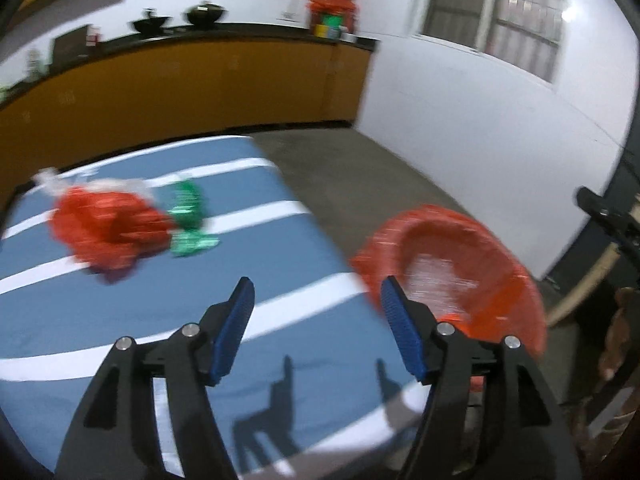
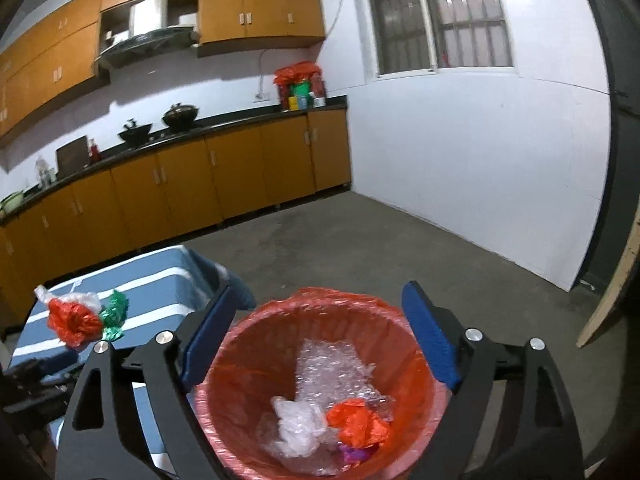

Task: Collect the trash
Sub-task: 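Grasp the green bag with the right tool while the left tool grasps a red bag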

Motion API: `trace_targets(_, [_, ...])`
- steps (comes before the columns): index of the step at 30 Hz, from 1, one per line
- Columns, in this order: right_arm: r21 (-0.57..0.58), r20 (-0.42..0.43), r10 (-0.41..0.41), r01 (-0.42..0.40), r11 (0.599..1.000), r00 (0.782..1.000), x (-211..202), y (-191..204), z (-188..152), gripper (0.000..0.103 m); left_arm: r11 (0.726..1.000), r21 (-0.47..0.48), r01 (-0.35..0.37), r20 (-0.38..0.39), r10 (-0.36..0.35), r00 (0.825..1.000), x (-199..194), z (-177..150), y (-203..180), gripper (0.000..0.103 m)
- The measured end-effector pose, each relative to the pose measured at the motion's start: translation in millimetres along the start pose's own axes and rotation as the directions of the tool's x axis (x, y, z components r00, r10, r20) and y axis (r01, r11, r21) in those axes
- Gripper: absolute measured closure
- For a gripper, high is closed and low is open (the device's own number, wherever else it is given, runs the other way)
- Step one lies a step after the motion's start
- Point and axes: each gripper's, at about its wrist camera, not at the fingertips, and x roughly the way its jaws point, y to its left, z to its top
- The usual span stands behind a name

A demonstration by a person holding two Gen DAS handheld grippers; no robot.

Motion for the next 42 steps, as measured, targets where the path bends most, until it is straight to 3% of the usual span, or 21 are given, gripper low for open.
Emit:
trace_targets(3, [-0.044,-0.016,0.016,-0.017,0.999,1.000,6.1,21.8,1.1,0.018,0.993,-0.044,-0.109,0.024,0.110,0.994,-16.0,-4.1,42.9,0.033])
trace_targets(8, [-0.071,-0.066,0.136,-0.141,0.987,0.988,21.4,69.2,1.4,0.018,0.954,-0.135,-0.266,0.034,0.273,0.961,-42.9,-12.3,114.0,0.030])
trace_targets(13, [-0.094,-0.120,0.241,-0.253,0.963,0.963,42.3,121.3,2.2,0.018,0.905,-0.224,-0.363,0.042,0.381,0.924,-68.2,-18.3,169.7,0.030])
trace_targets(18, [-0.147,-0.197,0.299,-0.330,0.933,0.934,70.3,184.2,-4.5,0.018,0.869,-0.272,-0.412,0.065,0.444,0.894,-84.6,-23.6,201.7,0.030])
trace_targets(28, [-0.188,-0.313,0.320,-0.388,0.902,0.894,140.8,275.2,-23.4,0.043,0.857,-0.336,-0.391,0.082,0.440,0.894,-86.2,-9.0,237.1,0.030])
trace_targets(33, [-0.165,-0.378,0.305,-0.388,0.907,0.874,174.8,294.1,-39.2,0.052,0.862,-0.331,-0.384,0.081,0.431,0.898,-77.3,-3.8,243.6,0.030])
trace_targets(38, [-0.176,-0.421,0.299,-0.400,0.899,0.856,189.0,304.8,-50.3,0.054,0.871,-0.318,-0.376,0.068,0.416,0.907,-63.6,-4.0,244.5,0.030])
trace_targets(42, [-0.207,-0.461,0.277,-0.405,0.890,0.843,199.0,311.8,-58.5,0.065,0.878,-0.317,-0.360,0.062,0.398,0.915,-54.4,-2.6,243.9,0.030])
